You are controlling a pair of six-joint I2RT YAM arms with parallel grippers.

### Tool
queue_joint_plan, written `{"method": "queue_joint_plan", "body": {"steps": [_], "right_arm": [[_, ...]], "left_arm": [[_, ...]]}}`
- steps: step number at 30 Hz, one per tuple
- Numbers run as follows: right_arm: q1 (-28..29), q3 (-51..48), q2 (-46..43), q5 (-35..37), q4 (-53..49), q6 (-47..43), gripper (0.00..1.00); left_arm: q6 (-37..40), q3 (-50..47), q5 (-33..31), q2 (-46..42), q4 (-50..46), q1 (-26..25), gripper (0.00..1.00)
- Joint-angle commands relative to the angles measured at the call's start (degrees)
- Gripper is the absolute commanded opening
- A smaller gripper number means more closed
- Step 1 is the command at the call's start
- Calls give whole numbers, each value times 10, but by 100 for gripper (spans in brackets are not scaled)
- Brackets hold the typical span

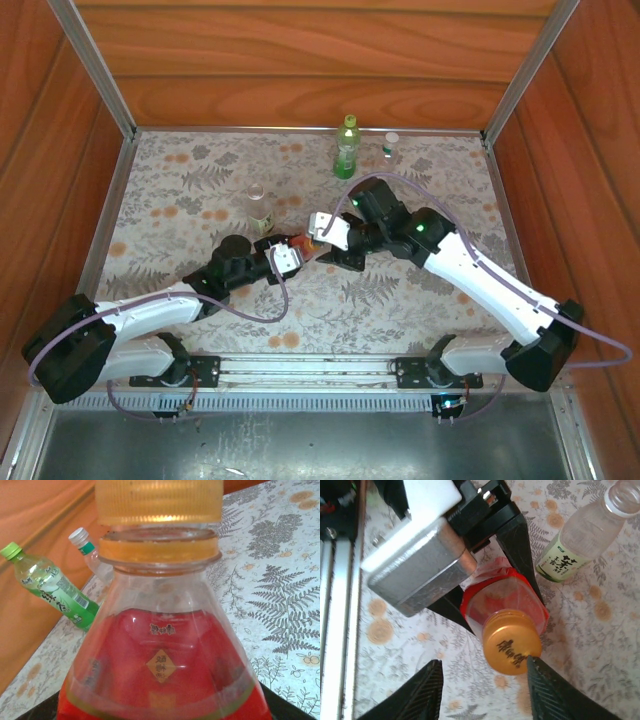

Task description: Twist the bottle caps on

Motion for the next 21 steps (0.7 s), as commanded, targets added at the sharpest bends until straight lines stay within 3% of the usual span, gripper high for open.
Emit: {"method": "queue_joint_plan", "body": {"steps": [1,8,13,21], "right_arm": [[3,19,17,5,-4,-79,46],[2,23,30,-1,9,-83,42],[2,16,31,27,42,-72,46],[0,23,36,23,30,-69,41]], "left_arm": [[7,0,20,-5,13,5,55],[8,-2,24,-5,12,5,55],[10,-2,24,-6,12,7,55],[7,-2,24,-9,11,8,55]]}}
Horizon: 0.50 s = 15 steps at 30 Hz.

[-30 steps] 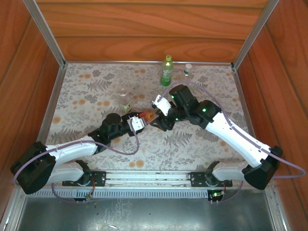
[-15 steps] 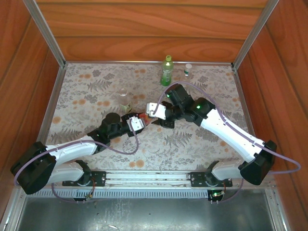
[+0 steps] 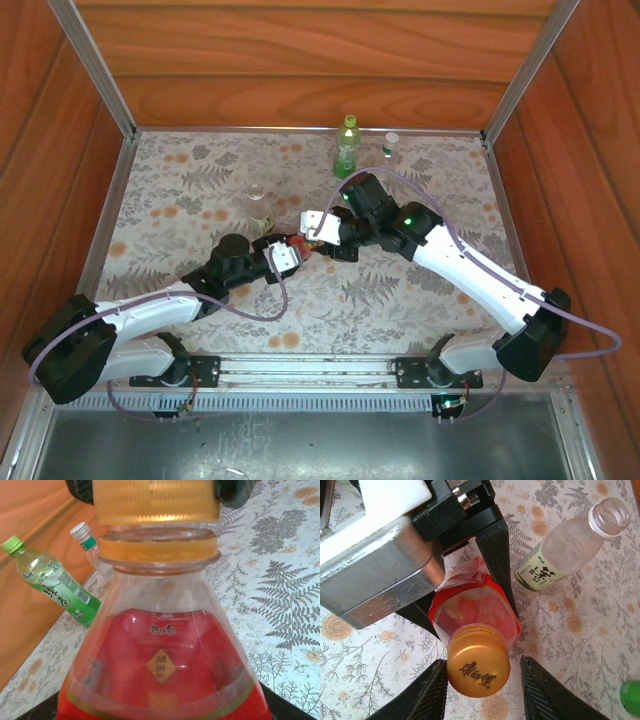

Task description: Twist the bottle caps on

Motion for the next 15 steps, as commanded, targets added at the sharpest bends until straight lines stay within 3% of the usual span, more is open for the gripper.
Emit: {"method": "queue_joint_plan", "body": {"steps": [1,6,9,12,15], "right_arm": [[-1,13,6,-10,-10,-10,40],[0,29,19,-30,-38,2,30],[0,36,28,-25,-33,82,14],[0,35,35,19,13,288,2],[0,57,62,48,4,540,0]], "left_arm": [[6,0,20,-9,11,1,55],[7,1,17,-10,11,2,55],[6,6,9,-9,11,2,55],[5,17,1,0,11,3,55],[4,28,-2,9,11,3,55]]}}
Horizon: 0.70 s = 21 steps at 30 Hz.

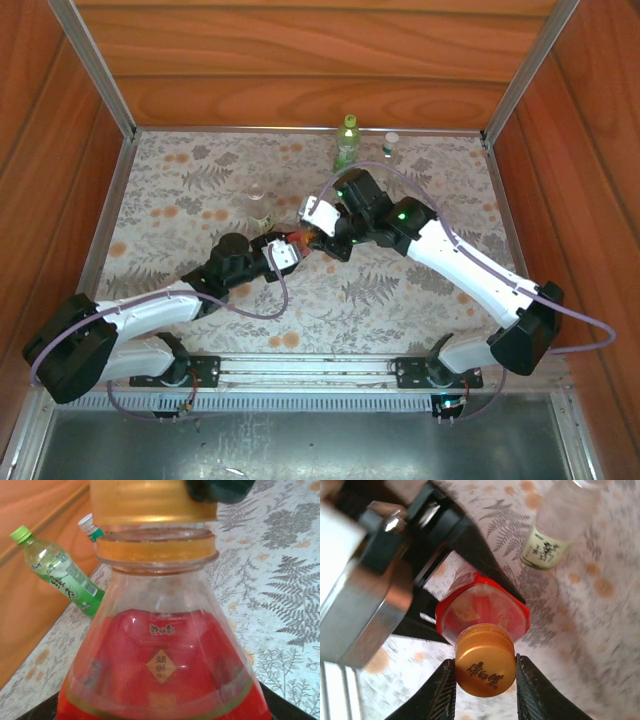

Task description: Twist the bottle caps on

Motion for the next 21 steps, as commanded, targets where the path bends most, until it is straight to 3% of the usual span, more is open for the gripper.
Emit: {"method": "queue_joint_plan", "body": {"steps": [1,4,7,10,12,17,21], "right_arm": [[0,40,40,35,2,353,0],[1,61,68,-21,-36,486,1],[2,54,61,-41,-35,482,12],[0,30,22,-28,-25,373,40],[-4,6,-8,-5,-21,304,51],[-38,7,-52,-49,-67,107,61],[-39,5,-69,-81,-82,-68,63]], "left_arm": [[9,26,19,3,12,-3,55],[2,27,25,3,13,-3,55],[-4,25,35,4,13,-3,55],[-4,18,36,0,13,-3,55],[-4,14,33,-2,13,-3,55],[-10,15,57,3,12,-3,55],[-9,15,66,3,12,-3,55]]}}
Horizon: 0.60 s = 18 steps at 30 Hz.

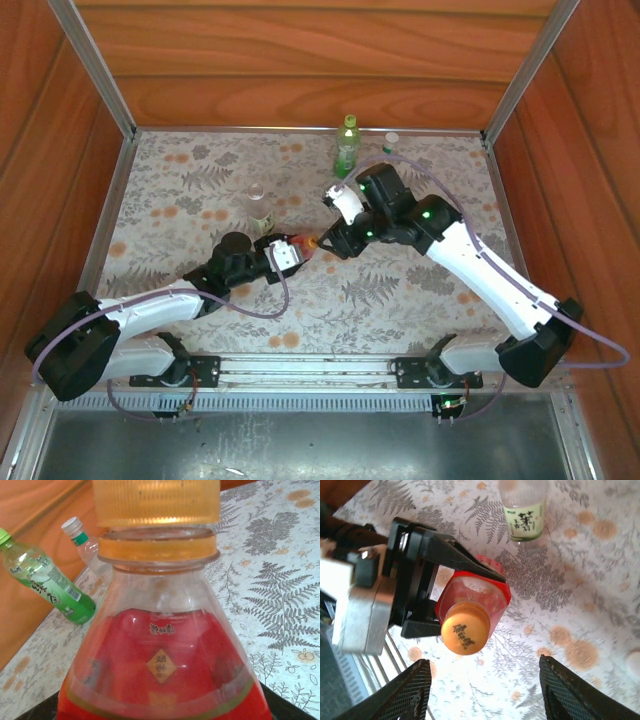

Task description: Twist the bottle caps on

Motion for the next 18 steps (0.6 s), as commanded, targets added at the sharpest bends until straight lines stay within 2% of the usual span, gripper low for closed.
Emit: {"method": "queue_joint_plan", "body": {"steps": [1,3,6,13,18], "right_arm": [[2,0,-15,-53,-22,-228,62],[3,-4,-18,-60,-22,-321,61],[5,9,-7,-47,-19,-388,59],[16,25,26,-64,-28,-466,57],[18,37,48,-72,-36,-477,54]], "left_arm": [[2,8,27,-6,16,-3,55],[5,7,31,-10,15,-2,55],[6,5,37,-13,15,-2,55],[0,8,51,-11,13,-2,55],[-1,8,48,-12,12,-3,55]]}}
